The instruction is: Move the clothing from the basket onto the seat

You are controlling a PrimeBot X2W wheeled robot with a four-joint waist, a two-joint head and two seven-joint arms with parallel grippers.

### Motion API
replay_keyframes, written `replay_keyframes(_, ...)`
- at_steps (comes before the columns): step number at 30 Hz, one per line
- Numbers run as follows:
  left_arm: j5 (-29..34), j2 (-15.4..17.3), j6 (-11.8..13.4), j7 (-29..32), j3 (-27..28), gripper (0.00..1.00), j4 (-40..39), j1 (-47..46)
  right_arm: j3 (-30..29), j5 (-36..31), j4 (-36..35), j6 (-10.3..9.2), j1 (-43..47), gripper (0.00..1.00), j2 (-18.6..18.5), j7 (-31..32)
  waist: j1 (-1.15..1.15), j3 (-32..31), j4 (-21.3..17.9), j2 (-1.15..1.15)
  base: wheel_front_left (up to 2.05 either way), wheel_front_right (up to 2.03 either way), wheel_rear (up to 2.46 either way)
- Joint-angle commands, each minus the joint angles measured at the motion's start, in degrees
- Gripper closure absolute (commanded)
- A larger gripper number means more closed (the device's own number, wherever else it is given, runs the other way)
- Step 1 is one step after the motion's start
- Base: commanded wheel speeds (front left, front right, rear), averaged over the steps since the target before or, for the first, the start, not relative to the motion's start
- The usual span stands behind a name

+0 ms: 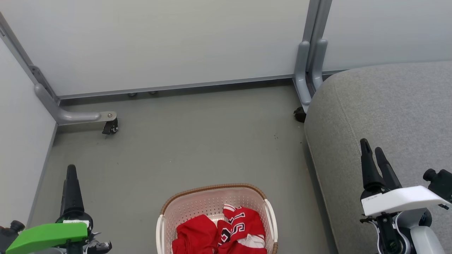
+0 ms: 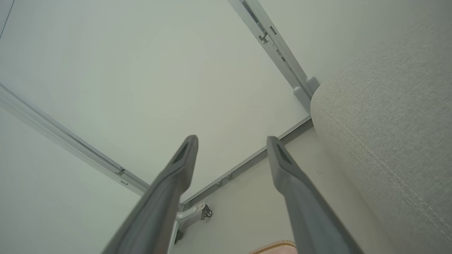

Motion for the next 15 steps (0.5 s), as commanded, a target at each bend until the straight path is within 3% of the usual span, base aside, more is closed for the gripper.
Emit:
replay_keyframes(1, 3.6, 0.3, 0.0, -0.6, -0.1, 0.0, -1.9, -0.2, 0.6, -3.1, -1.7, 0.01, -0.4, 0.0, -0.7, -0.7, 0.0, 0.0, 0.0, 0.0, 0.0, 0.0, 0.0)
replay_keyframes(6, 12.0, 0.4, 1.5, -1.5, -2.2, 0.0, -5.5, 0.4, 2.2, -8.7, -2.7, 0.02, -0.1, 0.0, -1.3, -1.7, 0.0, -0.1, 0.1, 0.0, 0.0, 0.0, 0.0)
replay_keyframes(15, 30.3, 0.4, 8.1, -3.1, -11.5, 0.0, -9.1, 1.5, 4.7, -17.8, -3.9, 0.02, 0.6, 0.0, -1.8, -3.2, 0.0, -0.3, 0.0, 0.0, 0.0, 0.0, 0.0)
